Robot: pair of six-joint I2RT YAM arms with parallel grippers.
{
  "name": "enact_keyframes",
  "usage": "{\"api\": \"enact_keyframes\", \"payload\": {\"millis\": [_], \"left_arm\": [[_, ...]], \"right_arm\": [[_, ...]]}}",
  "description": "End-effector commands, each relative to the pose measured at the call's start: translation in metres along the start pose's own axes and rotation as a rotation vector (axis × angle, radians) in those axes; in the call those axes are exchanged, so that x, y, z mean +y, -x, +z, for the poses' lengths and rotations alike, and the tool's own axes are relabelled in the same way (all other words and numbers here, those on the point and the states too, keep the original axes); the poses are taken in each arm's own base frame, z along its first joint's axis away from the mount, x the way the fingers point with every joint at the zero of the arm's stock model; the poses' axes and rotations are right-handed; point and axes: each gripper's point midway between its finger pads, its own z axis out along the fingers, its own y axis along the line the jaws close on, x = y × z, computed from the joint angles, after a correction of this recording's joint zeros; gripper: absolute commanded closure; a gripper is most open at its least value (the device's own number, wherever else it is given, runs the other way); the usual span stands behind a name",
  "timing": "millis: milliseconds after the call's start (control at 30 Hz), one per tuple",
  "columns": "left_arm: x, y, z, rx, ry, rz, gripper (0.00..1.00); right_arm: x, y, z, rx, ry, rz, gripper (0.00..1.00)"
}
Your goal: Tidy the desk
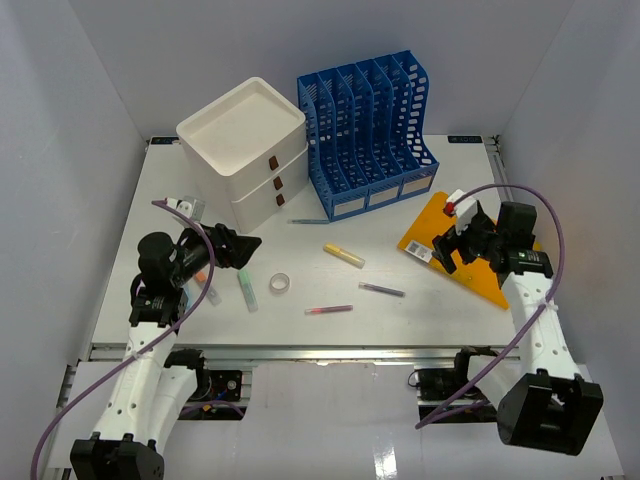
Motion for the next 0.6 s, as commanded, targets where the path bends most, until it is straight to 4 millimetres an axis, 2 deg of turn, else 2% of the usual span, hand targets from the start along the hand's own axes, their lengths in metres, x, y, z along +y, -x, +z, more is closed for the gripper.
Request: {"api": "enact_keyframes", "payload": {"millis": [0, 167, 233, 367, 567], "left_arm": [[-0.008, 0.01, -0.001, -0.021, -0.024, 0.029, 0.02], [-0.008, 0.009, -0.001, -0.021, -0.024, 0.03, 0.02], [-0.008, 0.009, -0.001, -0.019, -0.023, 0.028, 0.02], [-0.007, 0.007, 0.0, -0.011, -0.024, 0.024, 0.02], [-0.007, 0.006, 0.001, -0.007, -0.026, 0.022, 0.02]], "right_arm": [[0.006, -0.052, 0.014, 0.287, -0.034, -0.106, 0.01], [0.025, -0.074, 0.038, 0.364, -0.042, -0.165, 0.0], [0.019, -0.086, 0.044, 0.422, -0.099, -0.198, 0.0], [0.001, -0.103, 0.056, 0.502, -0.181, -0.255, 0.06], [0.0, -0.122, 0.071, 0.562, -0.16, -0.278, 0.16]]}}
